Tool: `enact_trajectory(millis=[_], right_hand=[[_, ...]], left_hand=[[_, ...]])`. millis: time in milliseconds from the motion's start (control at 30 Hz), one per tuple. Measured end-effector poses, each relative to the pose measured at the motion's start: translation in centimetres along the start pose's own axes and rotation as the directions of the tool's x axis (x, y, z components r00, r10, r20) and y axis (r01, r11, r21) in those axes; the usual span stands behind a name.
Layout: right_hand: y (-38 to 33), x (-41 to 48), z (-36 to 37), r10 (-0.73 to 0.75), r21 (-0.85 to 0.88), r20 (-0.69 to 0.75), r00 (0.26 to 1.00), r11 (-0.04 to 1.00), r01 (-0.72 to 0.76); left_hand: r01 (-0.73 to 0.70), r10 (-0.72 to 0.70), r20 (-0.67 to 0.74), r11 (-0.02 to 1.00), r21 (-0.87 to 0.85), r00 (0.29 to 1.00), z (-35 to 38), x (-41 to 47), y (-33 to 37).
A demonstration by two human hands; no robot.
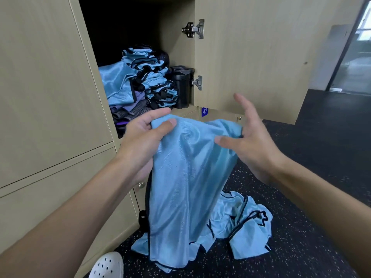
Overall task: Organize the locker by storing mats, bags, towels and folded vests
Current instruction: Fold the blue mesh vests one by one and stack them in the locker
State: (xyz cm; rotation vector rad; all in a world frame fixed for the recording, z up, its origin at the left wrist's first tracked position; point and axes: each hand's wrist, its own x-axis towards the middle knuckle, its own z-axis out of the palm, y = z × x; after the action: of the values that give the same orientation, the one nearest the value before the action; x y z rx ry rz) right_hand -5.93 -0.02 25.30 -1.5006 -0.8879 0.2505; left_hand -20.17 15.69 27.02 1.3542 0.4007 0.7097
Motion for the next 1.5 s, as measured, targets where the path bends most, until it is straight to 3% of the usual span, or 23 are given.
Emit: enact_trajectory(millis=[133,200,300,367,467,533,633,733,867,933,1000,1133,1233,1333,1400,1500], right_hand=[[-0.1,0.1,-0.3,-0.06,0.059,-0.168,0.984,0.996,0.071],[-0.1,-0.1,-0.3,-0.018,0.094,-0.085,0.996,0.995,0.026],[0.1,-0.5,0.0,0.072,-0.013,0.111,0.991,0.997,-0.071],[0.1,-0.5,0.1,0.046,0.015,0.082,0.996,0.999,-0.048],[-0.5,-0.5,0.1,0.022,0.122,-0.061,0.998,0.992,-0.015],[-0.7,-0.4,-0.2,0.044,0.169,-0.123,0.991,0.985,-0.023],[-0.9,-0.5,-0.6,0.126,0.139,0.006,0.992,0.982,-0.126],[-0.9,-0.8,-0.3,0.148,0.146,0.144,0.978,0.975,-0.169],[-1.5,-1.0,0.1,0.131,0.24,0.021,0.991,0.962,-0.132],[-1.5,-0.7,-0.1,0.146,0.28,-0.037,0.989,0.951,-0.13],[-1.4,-0.6,-0.3,0.162,0.276,-0.022,0.987,0.949,-0.15],[-1.5,-1.1,-0.1,0.215,0.176,0.142,0.966,0.955,-0.238],[-1.7,-0.9,-0.1,0.191,0.233,-0.025,0.981,0.956,-0.18],[-1.4,-0.5,-0.2,0.19,0.261,-0.16,0.969,0.955,-0.144],[-1.1,-0.4,-0.2,0.178,0.222,-0.208,0.962,0.966,-0.13],[-1.4,-0.4,-0.6,0.184,0.194,-0.17,0.968,0.969,-0.15]], left_hand=[[0.117,-0.161,0.267,0.977,0.176,0.95,-0.1,-0.8,-0.8],[0.084,-0.113,0.219,0.987,0.134,0.969,0.2,-0.7,-0.7],[-0.018,0.017,0.044,0.999,0.026,0.999,0.5,-0.1,-0.2],[0.008,-0.011,0.036,0.996,0.09,0.999,0.2,0.1,-0.6],[0.165,-0.234,0.226,0.944,0.287,0.946,0.0,-0.4,-1.1],[0.153,-0.218,0.263,0.957,0.248,0.94,0.2,-0.6,-1.0],[0.071,-0.079,0.143,0.996,0.061,0.987,0.9,-0.5,-0.4],[0.048,-0.048,-0.005,0.996,0.077,0.999,0.6,-0.1,-0.5],[0.219,-0.315,0.241,0.909,0.354,0.918,0.6,-1.3,-0.8],[0.209,-0.302,0.267,0.922,0.327,0.915,1.0,-1.6,-0.9],[0.168,-0.229,0.206,0.946,0.277,0.952,1.1,-1.3,-0.8],[0.123,-0.126,0.006,0.98,0.156,0.992,0.6,-0.6,-0.3],[0.183,-0.178,-0.068,0.979,0.09,0.982,0.2,-0.4,0.1],[0.34,-0.342,0.083,0.94,0.045,0.936,0.3,-1.0,0.6],[0.384,-0.396,0.203,0.918,0.096,0.896,0.6,-1.6,0.7],[0.317,-0.33,0.148,0.943,0.104,0.932,0.9,-1.6,0.5]])
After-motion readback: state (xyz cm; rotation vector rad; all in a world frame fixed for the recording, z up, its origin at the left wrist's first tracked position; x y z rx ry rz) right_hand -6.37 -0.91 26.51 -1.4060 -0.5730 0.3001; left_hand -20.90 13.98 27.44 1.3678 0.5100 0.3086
